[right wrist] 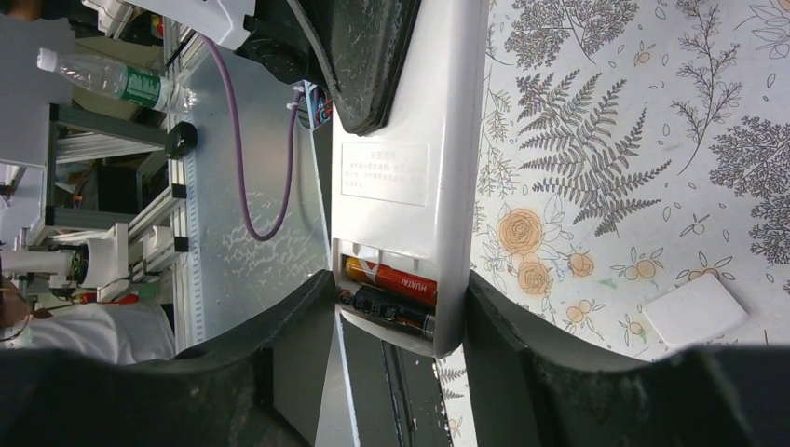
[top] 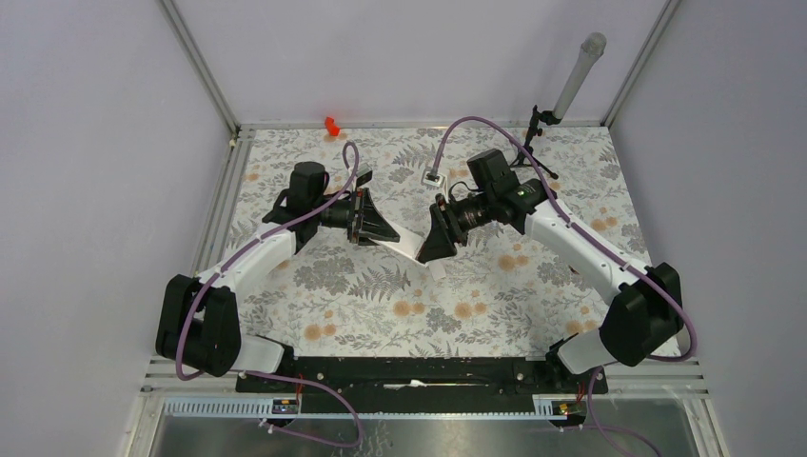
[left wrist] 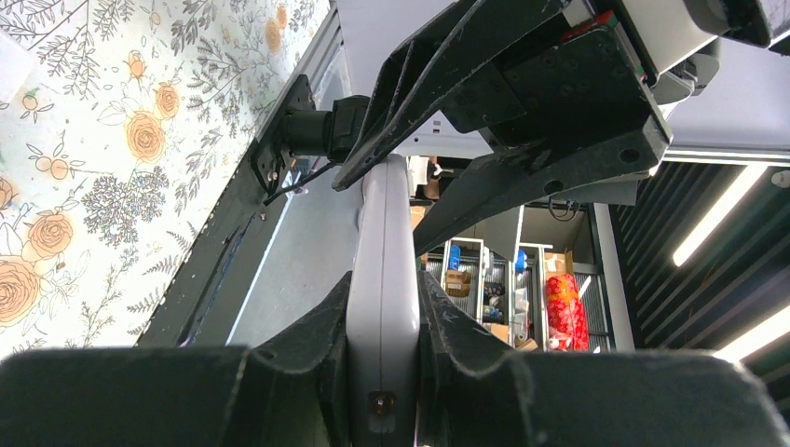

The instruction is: Load the batteries into the remote control

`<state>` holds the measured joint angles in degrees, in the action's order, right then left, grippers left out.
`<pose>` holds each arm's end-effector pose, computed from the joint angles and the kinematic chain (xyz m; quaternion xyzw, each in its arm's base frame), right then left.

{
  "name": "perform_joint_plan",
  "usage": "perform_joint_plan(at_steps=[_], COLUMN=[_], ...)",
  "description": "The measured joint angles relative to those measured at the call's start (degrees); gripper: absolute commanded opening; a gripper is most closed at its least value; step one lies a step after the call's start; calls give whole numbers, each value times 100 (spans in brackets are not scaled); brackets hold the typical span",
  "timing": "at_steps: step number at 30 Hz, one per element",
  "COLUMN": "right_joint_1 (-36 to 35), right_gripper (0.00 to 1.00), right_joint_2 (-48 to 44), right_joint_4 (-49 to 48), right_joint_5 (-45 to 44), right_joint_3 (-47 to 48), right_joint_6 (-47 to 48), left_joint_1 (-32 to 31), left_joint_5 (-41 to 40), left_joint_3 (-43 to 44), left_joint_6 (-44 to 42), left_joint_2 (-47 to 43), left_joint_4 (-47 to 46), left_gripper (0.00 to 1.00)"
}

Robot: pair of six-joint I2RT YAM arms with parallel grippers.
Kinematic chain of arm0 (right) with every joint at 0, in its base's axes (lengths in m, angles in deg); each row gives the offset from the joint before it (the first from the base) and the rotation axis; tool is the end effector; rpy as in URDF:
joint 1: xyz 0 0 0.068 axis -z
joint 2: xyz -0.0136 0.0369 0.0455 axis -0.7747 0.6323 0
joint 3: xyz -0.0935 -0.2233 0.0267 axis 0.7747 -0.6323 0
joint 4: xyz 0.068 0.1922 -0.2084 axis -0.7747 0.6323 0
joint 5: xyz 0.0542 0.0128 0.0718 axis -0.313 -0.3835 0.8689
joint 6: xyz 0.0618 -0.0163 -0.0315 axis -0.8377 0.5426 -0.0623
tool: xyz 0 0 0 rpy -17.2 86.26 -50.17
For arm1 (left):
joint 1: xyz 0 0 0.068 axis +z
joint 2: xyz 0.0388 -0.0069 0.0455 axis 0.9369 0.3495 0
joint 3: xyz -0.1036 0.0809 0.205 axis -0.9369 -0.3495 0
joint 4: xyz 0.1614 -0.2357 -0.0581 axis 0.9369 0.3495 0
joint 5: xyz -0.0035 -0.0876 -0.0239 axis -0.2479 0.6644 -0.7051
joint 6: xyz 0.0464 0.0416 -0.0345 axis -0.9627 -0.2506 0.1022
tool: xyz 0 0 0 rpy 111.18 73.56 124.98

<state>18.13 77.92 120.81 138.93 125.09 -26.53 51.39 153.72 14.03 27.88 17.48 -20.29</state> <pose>0.2747 0.2340 0.2712 -0.4303 0.7128 0.5050 0.2273 0.2954 -0.1554 0.2243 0.0508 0.7554 -0.6530 0.0188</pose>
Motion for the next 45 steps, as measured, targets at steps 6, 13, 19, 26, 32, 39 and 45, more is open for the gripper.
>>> perform_joint_plan(at_steps=[6, 13, 19, 26, 32, 39, 45], right_joint_1=[2, 7, 2, 260, 533, 535, 186], right_gripper=[37, 47, 83, 96, 87, 74, 71], right_joint_2=[2, 2, 0, -339, -1386, -1056, -107], right_joint_4=[-7, -15, -79, -994, -2236, -2173, -1641], right_joint_5=[-4, 9, 0, -444, -1882, -3615, -4328], right_joint_3=[0, 0, 20, -323, -1285, -1394, -1403], right_joint_6=[7, -7, -170, -1034, -2280, -3143, -3204], left_joint_1=[0, 0, 4, 188, 452, 680, 846], left_joint_5=[28, 109, 66, -94, -442, -1364, -2660], left_joint_3=[2, 26, 111, 170, 170, 223, 221], left_joint_6=[4, -55, -107, -326, -800, -1705, -2103], left_joint_2=[0, 0, -2, -195, -750, -1325, -1740], left_joint_4=[2, 7, 66, 55, -35, 463, 1054], left_gripper=[0, 0, 0, 0, 0, 0, 0])
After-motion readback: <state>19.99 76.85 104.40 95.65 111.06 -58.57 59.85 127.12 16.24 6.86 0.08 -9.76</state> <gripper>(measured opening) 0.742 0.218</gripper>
